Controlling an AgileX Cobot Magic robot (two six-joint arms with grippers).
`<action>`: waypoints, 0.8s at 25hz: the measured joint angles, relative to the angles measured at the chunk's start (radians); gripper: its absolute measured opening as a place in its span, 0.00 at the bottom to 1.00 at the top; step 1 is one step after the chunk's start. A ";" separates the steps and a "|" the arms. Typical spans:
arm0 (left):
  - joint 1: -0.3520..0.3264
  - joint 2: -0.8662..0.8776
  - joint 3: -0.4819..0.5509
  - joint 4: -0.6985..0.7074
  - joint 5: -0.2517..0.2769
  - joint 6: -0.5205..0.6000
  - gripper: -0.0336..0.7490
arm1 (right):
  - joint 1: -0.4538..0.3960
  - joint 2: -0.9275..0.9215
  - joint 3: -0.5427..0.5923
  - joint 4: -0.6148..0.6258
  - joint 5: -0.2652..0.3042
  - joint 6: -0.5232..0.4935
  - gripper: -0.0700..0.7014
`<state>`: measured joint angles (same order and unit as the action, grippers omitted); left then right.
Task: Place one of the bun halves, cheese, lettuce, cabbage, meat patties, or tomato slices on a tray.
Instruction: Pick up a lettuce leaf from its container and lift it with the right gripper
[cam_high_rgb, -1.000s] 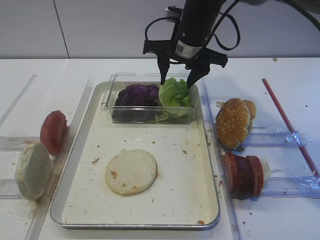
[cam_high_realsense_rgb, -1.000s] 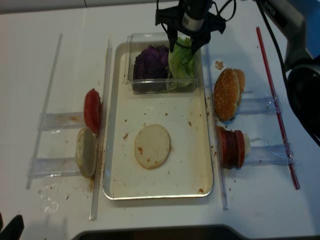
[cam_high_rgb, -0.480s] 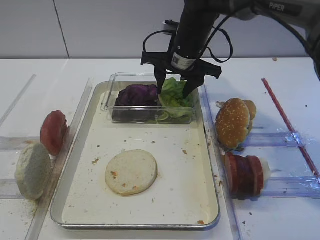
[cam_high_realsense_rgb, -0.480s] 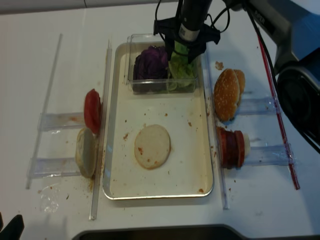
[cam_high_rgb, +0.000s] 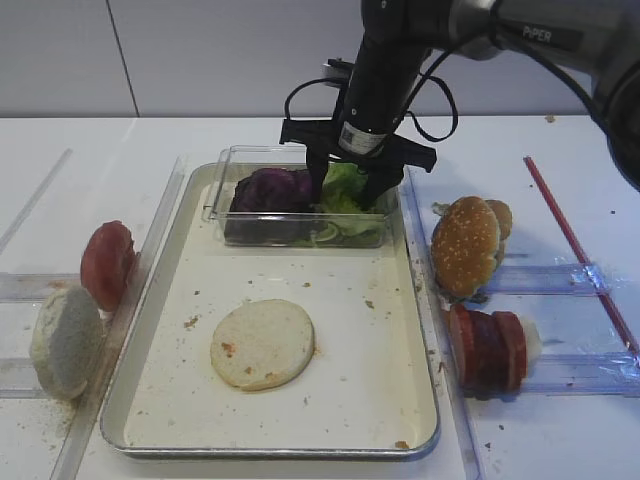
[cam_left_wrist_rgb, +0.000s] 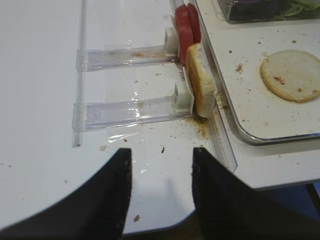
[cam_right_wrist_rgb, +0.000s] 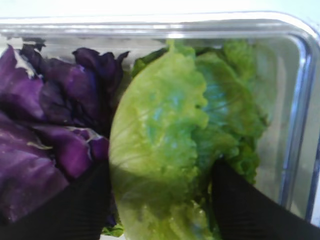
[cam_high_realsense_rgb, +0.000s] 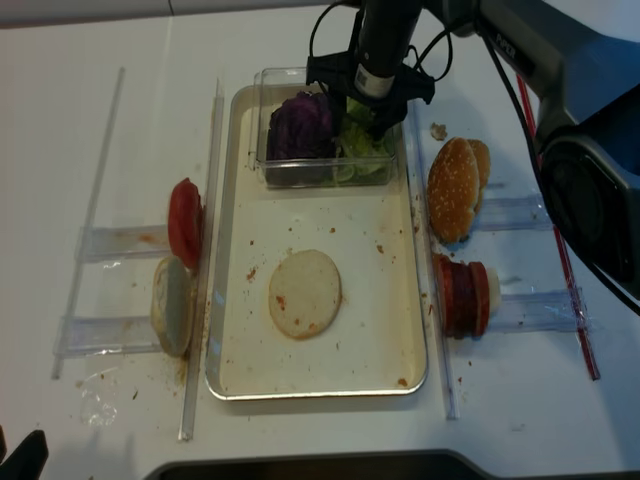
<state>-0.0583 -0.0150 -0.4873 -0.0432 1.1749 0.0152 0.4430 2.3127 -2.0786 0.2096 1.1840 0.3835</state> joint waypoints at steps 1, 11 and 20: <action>0.000 0.000 0.000 0.000 0.000 0.000 0.41 | 0.000 0.000 0.000 0.000 -0.002 0.000 0.72; 0.000 0.000 0.000 0.000 0.000 0.000 0.41 | 0.000 0.000 0.000 0.002 0.031 -0.002 0.37; 0.000 0.000 0.000 0.000 0.000 0.000 0.41 | 0.000 0.004 -0.064 -0.036 0.050 -0.003 0.19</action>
<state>-0.0583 -0.0150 -0.4873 -0.0432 1.1749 0.0152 0.4430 2.3164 -2.1429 0.1735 1.2338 0.3801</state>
